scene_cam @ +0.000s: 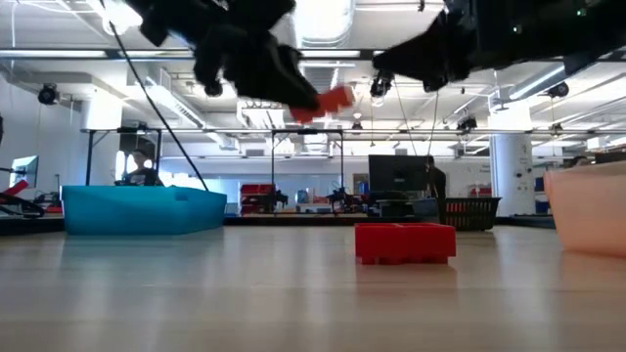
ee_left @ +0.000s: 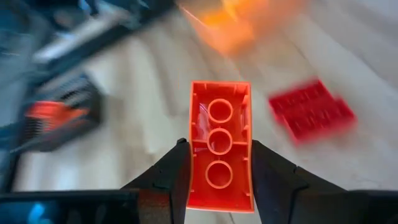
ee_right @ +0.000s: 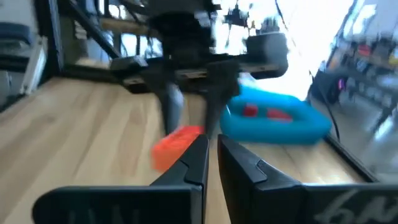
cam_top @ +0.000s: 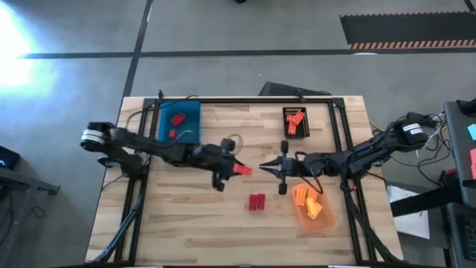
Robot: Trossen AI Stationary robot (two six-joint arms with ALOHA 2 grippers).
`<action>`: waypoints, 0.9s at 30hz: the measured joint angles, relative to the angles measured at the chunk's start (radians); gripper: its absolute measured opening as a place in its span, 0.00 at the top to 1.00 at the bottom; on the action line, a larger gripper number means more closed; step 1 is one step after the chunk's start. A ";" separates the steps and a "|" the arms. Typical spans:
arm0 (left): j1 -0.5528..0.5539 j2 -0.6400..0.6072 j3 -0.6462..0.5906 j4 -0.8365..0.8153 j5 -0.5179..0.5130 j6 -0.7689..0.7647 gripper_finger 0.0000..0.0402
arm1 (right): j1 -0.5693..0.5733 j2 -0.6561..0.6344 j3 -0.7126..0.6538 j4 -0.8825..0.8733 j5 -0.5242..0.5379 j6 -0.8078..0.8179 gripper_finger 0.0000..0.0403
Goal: Sort & place blocks by color
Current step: Put the orange game piece into the black bin
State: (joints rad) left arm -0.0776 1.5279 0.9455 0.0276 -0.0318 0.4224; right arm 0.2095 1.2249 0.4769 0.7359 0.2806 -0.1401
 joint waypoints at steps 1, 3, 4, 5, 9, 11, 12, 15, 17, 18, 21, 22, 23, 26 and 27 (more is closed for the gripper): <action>-0.007 -0.029 -0.034 0.060 -0.031 -0.033 0.71 | 0.003 0.022 0.000 0.050 0.000 -0.016 0.93; -0.030 -0.085 -0.101 0.185 -0.125 -0.081 0.71 | 0.005 0.066 0.016 0.162 0.001 -0.017 0.93; -0.045 -0.111 -0.131 0.225 -0.175 -0.096 0.71 | 0.004 0.082 0.026 0.196 0.003 -0.012 0.93; -0.062 -0.129 -0.158 0.273 -0.227 -0.103 0.71 | 0.004 0.092 0.036 0.205 0.007 -0.011 0.93; -0.118 -0.179 -0.233 0.415 -0.359 -0.105 0.71 | 0.005 0.138 0.097 0.187 0.005 -0.048 0.93; -0.137 -0.194 -0.256 0.468 -0.365 -0.118 0.71 | 0.009 0.164 0.129 0.180 -0.001 -0.107 0.91; -0.144 -0.198 -0.261 0.482 -0.367 -0.131 0.71 | 0.014 0.174 0.143 0.181 0.000 -0.139 0.90; -0.161 -0.205 -0.279 0.507 -0.367 -0.171 0.71 | 0.024 0.200 0.187 0.176 0.000 -0.198 0.83; -0.165 -0.206 -0.299 0.558 -0.366 -0.213 0.71 | 0.027 0.203 0.209 0.172 0.000 -0.212 0.77; -0.169 -0.207 -0.311 0.589 -0.367 -0.233 0.71 | 0.028 0.208 0.228 0.171 -0.001 -0.216 0.74; -0.179 -0.214 -0.330 0.643 -0.367 -0.257 0.71 | 0.029 0.205 0.256 0.141 0.008 -0.244 0.63; -0.183 -0.217 -0.335 0.652 -0.367 -0.258 0.71 | 0.030 0.206 0.271 0.130 0.008 -0.250 0.59; -0.185 -0.219 -0.337 0.653 -0.367 -0.259 0.71 | 0.030 0.205 0.280 0.124 0.009 -0.257 0.56; -0.186 -0.218 -0.338 0.658 -0.366 -0.256 0.71 | 0.030 0.200 0.305 0.098 0.011 -0.271 0.46; -0.186 -0.218 -0.338 0.661 -0.366 -0.256 0.71 | 0.029 0.198 0.310 0.084 0.011 -0.272 0.44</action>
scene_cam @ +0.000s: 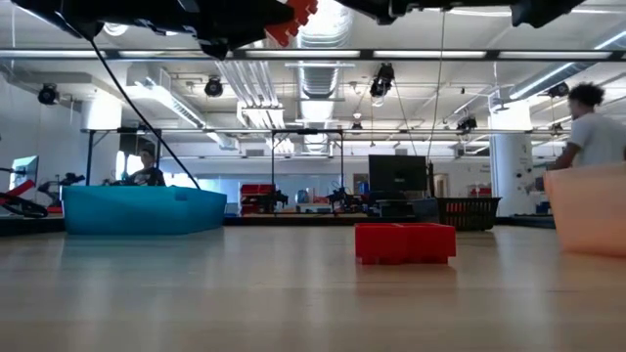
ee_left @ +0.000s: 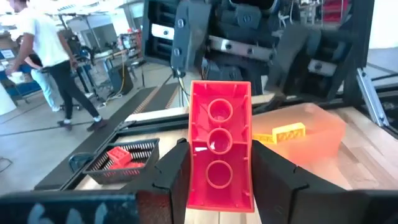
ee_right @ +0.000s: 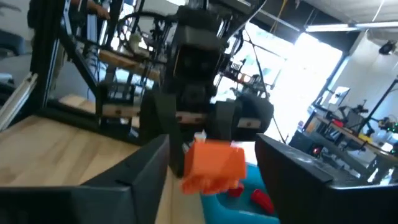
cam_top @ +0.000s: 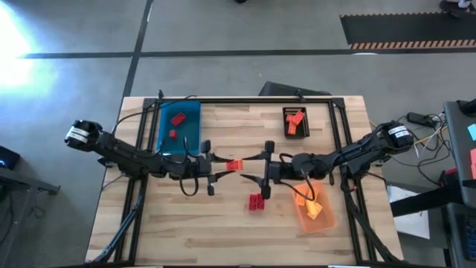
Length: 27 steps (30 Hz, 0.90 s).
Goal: Sort & place blocks by color
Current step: Put the orange game piece into the black bin
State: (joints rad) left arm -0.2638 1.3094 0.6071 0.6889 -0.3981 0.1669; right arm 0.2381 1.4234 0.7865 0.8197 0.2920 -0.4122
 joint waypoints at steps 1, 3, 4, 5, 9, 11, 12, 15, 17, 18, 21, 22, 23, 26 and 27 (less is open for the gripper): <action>0.000 0.000 0.000 0.005 0.001 0.000 0.71 | -0.001 0.000 0.003 -0.016 0.001 0.000 0.41; 0.000 0.002 0.000 0.018 0.003 0.002 0.71 | -0.001 0.000 0.014 -0.043 -0.003 0.007 0.37; 0.000 0.003 0.000 0.027 0.006 0.002 0.71 | -0.001 0.000 0.017 -0.056 -0.002 0.018 0.36; 0.000 0.003 0.000 0.039 0.008 0.000 0.71 | -0.001 0.001 0.024 -0.067 -0.002 0.029 0.34; -0.001 0.004 0.003 0.064 0.026 0.019 0.71 | -0.009 0.005 0.039 -0.072 -0.004 0.070 0.32; -0.001 0.005 0.003 0.063 0.037 0.023 0.71 | -0.011 0.005 0.043 -0.075 -0.003 0.072 0.32; -0.001 0.005 0.003 0.064 0.042 0.023 0.71 | -0.013 0.005 0.046 -0.075 -0.003 0.072 0.32; -0.001 0.005 0.003 0.064 0.045 0.023 0.71 | -0.014 0.005 0.057 -0.078 -0.004 0.071 0.34; -0.001 0.005 0.003 0.068 0.045 0.024 0.71 | -0.016 0.006 0.064 -0.080 -0.005 0.071 0.36; -0.001 0.005 0.004 0.069 0.045 0.024 0.71 | -0.018 0.006 0.065 -0.082 -0.005 0.070 0.38; 0.000 0.005 0.004 0.069 0.045 0.023 0.71 | -0.021 0.007 0.071 -0.090 -0.010 0.070 0.45; 0.000 0.005 0.004 0.070 0.044 0.024 0.71 | -0.022 0.007 0.073 -0.091 -0.010 0.071 0.47; 0.000 0.005 0.004 0.070 0.044 0.024 0.71 | -0.023 0.007 0.074 -0.092 -0.011 0.072 0.51; 0.000 0.005 0.004 0.072 0.043 0.025 0.71 | -0.022 0.007 0.075 -0.094 -0.015 0.079 0.63; 0.000 0.005 0.004 0.078 0.043 0.028 0.71 | -0.022 0.007 0.075 -0.093 -0.022 0.079 0.67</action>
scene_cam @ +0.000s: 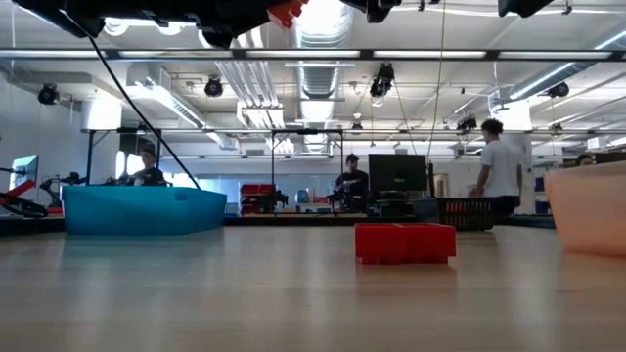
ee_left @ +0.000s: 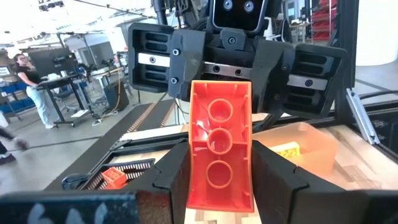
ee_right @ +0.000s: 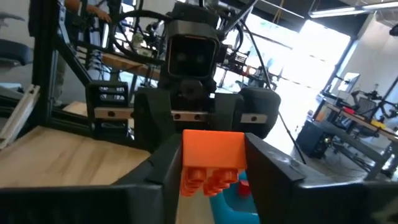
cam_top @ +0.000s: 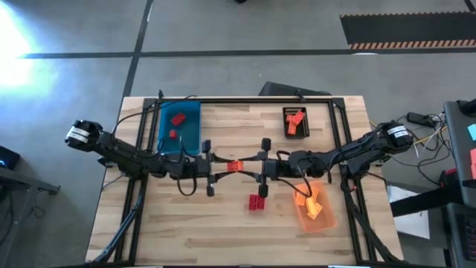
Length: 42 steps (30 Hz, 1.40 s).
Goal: Sort & place blocks by color
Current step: Put the orange game piece into the black bin
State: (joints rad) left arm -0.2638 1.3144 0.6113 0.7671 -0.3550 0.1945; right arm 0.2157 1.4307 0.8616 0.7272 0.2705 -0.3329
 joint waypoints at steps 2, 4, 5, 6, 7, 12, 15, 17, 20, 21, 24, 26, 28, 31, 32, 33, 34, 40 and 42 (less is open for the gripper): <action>-0.001 0.000 0.000 0.010 0.001 0.001 0.70 | 0.000 0.000 0.000 0.005 -0.017 0.001 0.69; -0.001 0.000 0.000 0.008 0.001 -0.002 0.65 | 0.000 0.000 0.000 0.003 -0.020 0.001 0.69; -0.001 0.000 0.000 0.008 0.002 -0.004 0.62 | 0.000 0.000 0.000 0.000 -0.020 0.001 0.69; -0.001 0.000 0.000 0.009 0.003 -0.005 0.59 | -0.001 0.000 0.001 -0.006 -0.022 0.002 0.69; -0.001 0.000 0.000 0.010 0.003 -0.005 0.56 | -0.002 0.000 0.001 -0.016 -0.022 0.005 0.69; 0.000 -0.001 -0.015 0.007 0.001 -0.004 0.46 | -0.018 -0.002 0.001 -0.089 0.036 0.049 0.69; -0.001 -0.023 -0.037 -0.063 -0.053 -0.004 0.44 | -0.039 -0.003 0.002 -0.194 0.157 0.088 0.69; -0.001 -0.050 -0.048 -0.140 -0.106 -0.004 0.44 | -0.057 -0.007 0.002 -0.300 0.281 0.131 0.69; -0.001 -0.089 -0.056 -0.256 -0.226 -0.037 0.44 | -0.106 -0.009 0.002 -0.526 0.508 0.261 0.69; -0.001 -0.099 -0.056 -0.284 -0.267 -0.056 0.43 | -0.129 -0.009 0.002 -0.612 0.591 0.335 0.69; 0.000 -0.120 -0.056 -0.333 -0.371 -0.106 0.43 | -0.213 -0.010 0.002 -0.915 0.792 0.691 0.69; 0.000 -0.121 -0.056 -0.339 -0.395 -0.111 0.43 | -0.286 -0.011 0.002 -1.136 0.788 0.981 0.69; 0.000 -0.120 -0.056 -0.339 -0.396 -0.111 0.43 | -0.358 -0.008 0.000 -1.305 0.720 1.197 0.69; 0.000 -0.112 -0.055 -0.339 -0.396 -0.111 0.43 | -0.425 0.003 -0.006 -1.420 0.662 1.315 0.69; 0.000 -0.109 -0.055 -0.339 -0.396 -0.111 0.43 | -0.438 0.006 -0.008 -1.434 0.651 1.322 0.69; 0.000 -0.106 -0.055 -0.339 -0.396 -0.111 0.43 | -0.448 0.006 -0.009 -1.432 0.643 1.322 0.69; 0.000 -0.105 -0.055 -0.339 -0.396 -0.111 0.43 | -0.455 0.006 -0.009 -1.427 0.642 1.322 0.69; 0.000 -0.101 -0.055 -0.338 -0.398 -0.111 0.43 | -0.454 0.006 -0.008 -1.424 0.644 1.318 0.50; 0.000 -0.101 -0.055 -0.338 -0.398 -0.111 0.43 | -0.455 0.006 -0.008 -1.424 0.645 1.317 0.44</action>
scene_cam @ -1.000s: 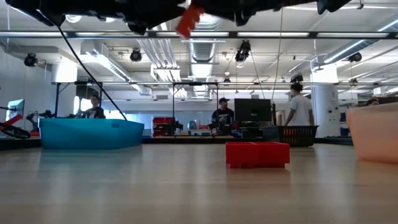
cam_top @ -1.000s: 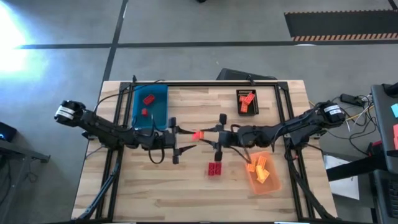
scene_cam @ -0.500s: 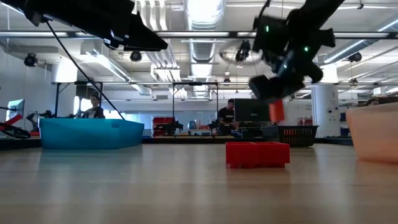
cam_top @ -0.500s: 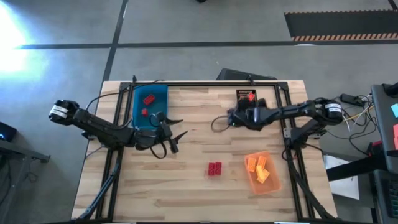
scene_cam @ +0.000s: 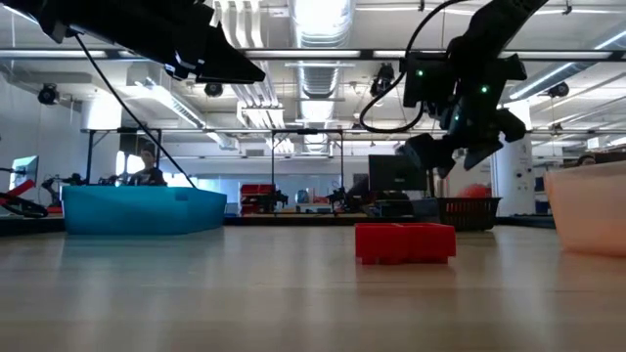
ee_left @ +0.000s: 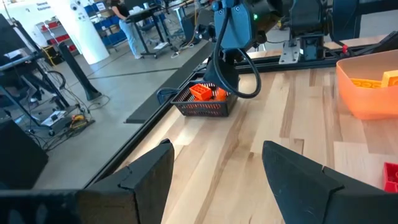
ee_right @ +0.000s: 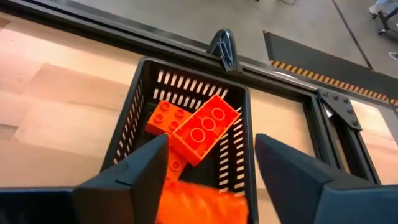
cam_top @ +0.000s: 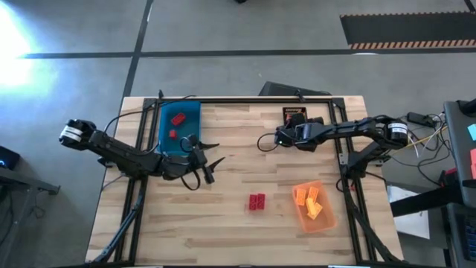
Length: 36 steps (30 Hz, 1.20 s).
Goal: Sort & place blocks by color
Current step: Put the orange game piece into the black bin, then put the red game piece into the blue bin
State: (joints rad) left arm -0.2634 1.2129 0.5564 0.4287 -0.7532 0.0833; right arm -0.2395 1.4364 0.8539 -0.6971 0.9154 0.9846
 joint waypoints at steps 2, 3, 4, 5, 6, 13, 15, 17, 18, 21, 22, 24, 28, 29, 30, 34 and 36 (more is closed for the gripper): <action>0.000 0.000 0.000 0.000 0.000 0.000 0.43 | 0.000 -0.001 0.000 0.000 0.001 -0.002 0.39; 0.000 0.000 0.000 0.000 0.000 -0.001 0.43 | 0.001 -0.002 0.002 -0.002 0.000 -0.008 0.37; 0.000 0.000 0.000 0.000 0.000 -0.001 0.43 | 0.001 -0.002 0.006 -0.001 -0.001 -0.014 0.36; 0.000 0.000 0.000 0.000 0.000 -0.002 0.43 | 0.002 -0.005 0.011 -0.002 -0.005 -0.018 0.35; 0.000 0.000 0.000 0.000 0.000 -0.003 0.43 | 0.005 -0.007 0.018 -0.003 -0.012 -0.024 0.35; 0.000 0.000 0.000 -0.002 0.005 -0.081 0.43 | 0.059 -0.015 0.119 -0.003 -0.127 -0.131 0.37; 0.000 0.000 0.000 -0.003 0.023 -0.108 0.43 | 0.090 -0.015 0.154 0.002 -0.202 -0.194 0.38; -0.002 0.000 0.000 -0.004 0.047 -0.133 0.43 | 0.132 -0.015 0.185 0.014 -0.291 -0.259 0.39; -0.002 0.000 0.000 -0.004 0.066 -0.145 0.43 | 0.158 -0.015 0.196 0.022 -0.334 -0.295 0.39; -0.011 0.000 0.000 -0.011 0.115 -0.162 0.43 | 0.246 -0.015 0.218 0.045 -0.461 -0.408 0.40; -0.015 0.000 0.000 -0.012 0.124 -0.172 0.43 | 0.279 -0.015 0.222 0.052 -0.497 -0.434 0.41; -0.026 0.000 0.000 -0.012 0.136 -0.183 0.43 | 0.342 -0.015 0.221 0.081 -0.558 -0.470 0.41; -0.055 0.000 0.000 -0.012 0.152 -0.185 0.43 | 0.452 -0.014 0.215 0.119 -0.667 -0.487 0.40; -0.065 0.000 0.000 -0.012 0.154 -0.186 0.43 | 0.477 -0.014 0.215 0.125 -0.690 -0.488 0.40; -0.075 0.000 0.000 -0.012 0.156 -0.186 0.43 | 0.500 -0.014 0.217 0.133 -0.710 -0.488 0.41; -0.113 0.001 0.000 -0.012 0.161 -0.186 0.43 | 0.580 -0.014 0.240 0.164 -0.734 -0.488 0.45; -0.128 0.012 0.000 -0.010 0.169 -0.209 0.43 | 0.606 -0.014 0.260 0.165 -0.731 -0.503 0.48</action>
State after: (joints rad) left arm -0.3910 1.2248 0.5564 0.4186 -0.5838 -0.1254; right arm 0.3669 1.4227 1.1141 -0.5324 0.1847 0.4821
